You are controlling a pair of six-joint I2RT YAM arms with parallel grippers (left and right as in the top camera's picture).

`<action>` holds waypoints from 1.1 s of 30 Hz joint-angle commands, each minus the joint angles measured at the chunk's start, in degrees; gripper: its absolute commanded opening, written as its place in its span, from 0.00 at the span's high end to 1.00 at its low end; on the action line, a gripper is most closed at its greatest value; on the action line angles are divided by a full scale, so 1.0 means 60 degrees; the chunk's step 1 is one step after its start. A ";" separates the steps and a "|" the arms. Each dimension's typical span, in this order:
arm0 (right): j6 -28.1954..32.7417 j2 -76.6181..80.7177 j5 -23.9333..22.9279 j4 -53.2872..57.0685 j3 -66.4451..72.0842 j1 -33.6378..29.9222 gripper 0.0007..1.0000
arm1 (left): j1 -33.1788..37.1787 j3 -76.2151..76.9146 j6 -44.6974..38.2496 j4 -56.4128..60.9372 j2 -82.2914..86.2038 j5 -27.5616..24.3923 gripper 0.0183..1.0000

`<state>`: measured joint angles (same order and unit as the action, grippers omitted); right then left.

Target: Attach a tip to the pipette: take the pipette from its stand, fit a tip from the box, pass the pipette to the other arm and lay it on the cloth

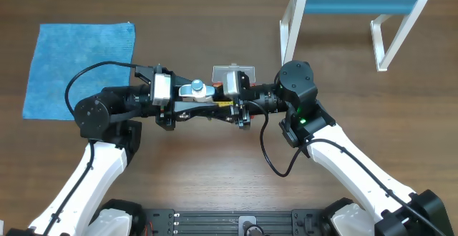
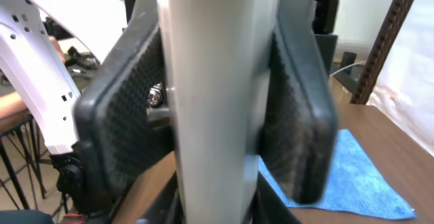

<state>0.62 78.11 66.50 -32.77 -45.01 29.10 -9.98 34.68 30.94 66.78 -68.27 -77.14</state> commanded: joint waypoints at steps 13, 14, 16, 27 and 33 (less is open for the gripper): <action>0.1155 -0.0852 -0.2535 0.2047 -0.0138 -0.2084 0.20 | 0.1016 0.0215 0.0055 -0.0157 -0.0018 0.0980 0.99; 0.1421 -0.1206 -0.3100 0.2659 -0.0138 -0.2324 0.20 | 0.1290 0.0215 0.0051 -0.0412 -0.0011 0.1082 0.99; 0.2073 -0.2124 -0.4299 0.4120 -0.0138 -0.2583 0.20 | 0.1912 0.0215 0.0047 -0.0827 -0.0011 0.1264 0.99; 0.2113 -0.7129 -1.0582 0.7821 0.0393 -0.2579 0.20 | 0.3300 0.0907 -0.3333 -0.9231 0.1180 0.6462 0.99; 0.1257 -0.9763 -1.2528 0.7249 0.2739 -0.2575 0.20 | 0.3289 0.4696 -0.5049 -1.5373 0.0783 0.8874 0.99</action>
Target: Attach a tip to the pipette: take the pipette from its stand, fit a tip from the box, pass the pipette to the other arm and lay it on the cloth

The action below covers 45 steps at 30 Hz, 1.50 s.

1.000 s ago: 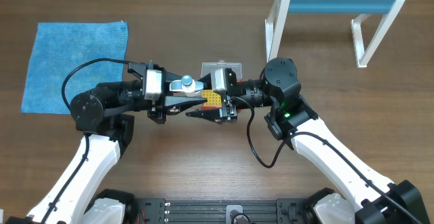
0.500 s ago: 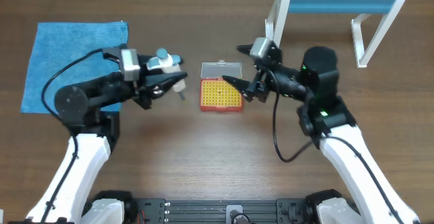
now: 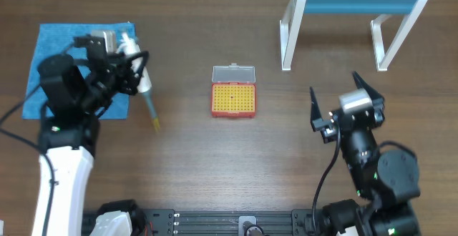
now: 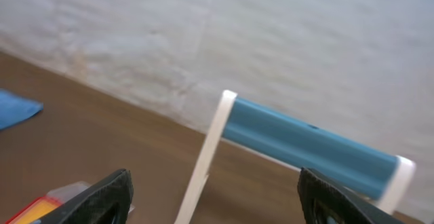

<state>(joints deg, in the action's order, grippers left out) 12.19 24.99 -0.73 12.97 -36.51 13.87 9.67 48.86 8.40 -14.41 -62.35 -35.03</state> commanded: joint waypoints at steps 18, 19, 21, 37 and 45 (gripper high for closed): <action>-0.1137 -0.4087 -0.4954 -0.0514 0.4510 0.2634 0.20 | 0.0248 0.7646 -0.3031 -0.7034 -0.6502 0.5548 0.99; -0.1169 -0.4076 -0.5268 -0.0466 0.4648 0.2929 0.20 | 0.0539 0.7646 -0.3067 -0.7027 -0.6808 0.5552 0.99; -0.1260 -0.4076 -0.5716 -0.0426 0.4834 0.3362 0.20 | 0.0940 0.7646 -0.3067 -0.7060 -0.7158 0.5482 0.99; -0.1785 -0.3974 -1.0626 -0.0313 0.5603 0.6947 0.19 | 0.1315 0.7646 -0.3566 -0.5395 -0.9194 0.5227 0.99; -0.1781 -0.3974 -1.0626 -0.0317 0.5603 0.6947 0.19 | 0.1315 0.7646 -0.3559 -0.4783 -0.9996 0.5071 0.99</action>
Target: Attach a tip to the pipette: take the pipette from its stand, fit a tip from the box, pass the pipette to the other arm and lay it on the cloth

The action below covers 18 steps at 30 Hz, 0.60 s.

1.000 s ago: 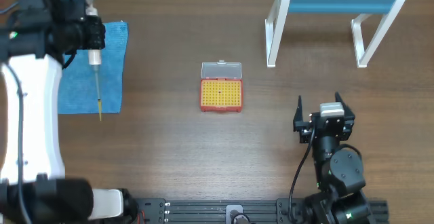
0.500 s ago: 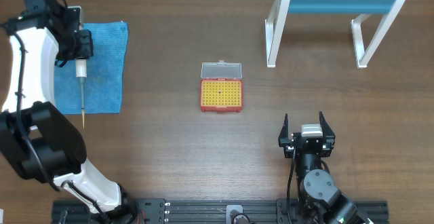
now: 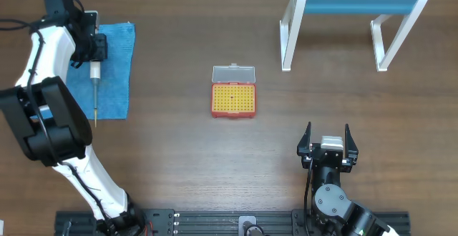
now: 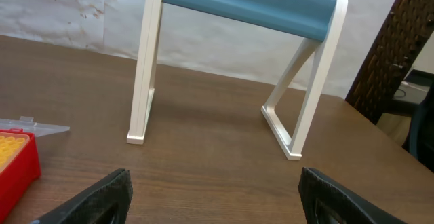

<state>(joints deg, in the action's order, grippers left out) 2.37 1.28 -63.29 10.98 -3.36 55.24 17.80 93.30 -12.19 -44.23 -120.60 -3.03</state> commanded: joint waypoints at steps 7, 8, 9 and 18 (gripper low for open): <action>-0.0146 -0.0022 -0.0200 0.0015 0.0076 0.0051 0.19 | -0.0051 0.0240 -0.0022 0.0812 -0.0288 -0.0933 0.99; -0.0146 -0.0022 -0.0200 0.0015 0.0076 0.0051 0.19 | -0.0047 0.0240 -0.0018 0.0834 -0.0288 -0.0933 0.99; -0.0146 -0.0022 -0.0200 0.0015 0.0076 0.0051 0.19 | -0.0047 0.0240 -0.0022 0.0812 -0.0306 -0.0933 0.99; -0.0146 -0.0022 -0.0200 0.0015 0.0076 0.0051 0.19 | -0.0029 0.0240 0.0492 0.0954 -0.1016 -0.0816 0.95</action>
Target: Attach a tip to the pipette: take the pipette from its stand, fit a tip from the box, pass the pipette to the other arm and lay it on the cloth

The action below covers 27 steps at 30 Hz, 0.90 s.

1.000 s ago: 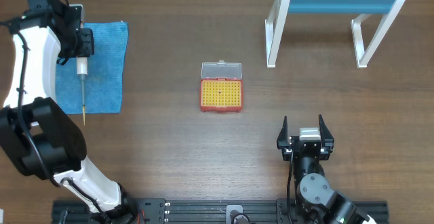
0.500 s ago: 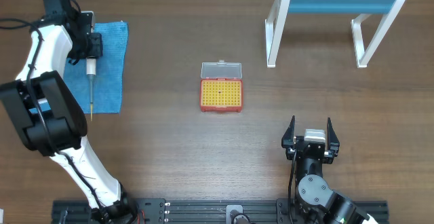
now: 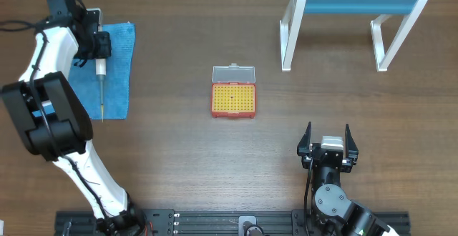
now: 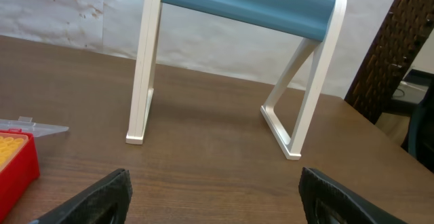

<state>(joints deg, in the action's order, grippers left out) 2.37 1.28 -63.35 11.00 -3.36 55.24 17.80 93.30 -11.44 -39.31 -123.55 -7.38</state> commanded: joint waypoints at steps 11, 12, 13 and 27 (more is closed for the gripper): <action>-0.0146 -0.0022 -0.0189 0.0011 0.0076 0.0051 0.19 | -0.0033 0.0240 0.0579 0.0149 -0.0543 -0.0091 0.69; -0.0146 -0.0022 -0.0189 0.0011 0.0076 0.0051 0.19 | -0.0029 0.0240 0.0579 0.0127 -0.0543 -0.0091 0.66; -0.0146 -0.0022 -0.0189 0.0011 0.0076 0.0051 0.19 | -0.0029 0.0240 0.0579 0.0120 -0.0543 -0.0062 0.64; -0.0146 -0.0022 -0.0189 0.0011 0.0076 0.0051 0.19 | -0.0047 0.0277 0.0357 -0.0204 -0.0415 -0.0736 0.34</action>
<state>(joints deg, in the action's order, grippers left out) 2.37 1.28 -63.37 10.98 -3.36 55.24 17.80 93.30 -8.34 -40.01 -126.45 -8.60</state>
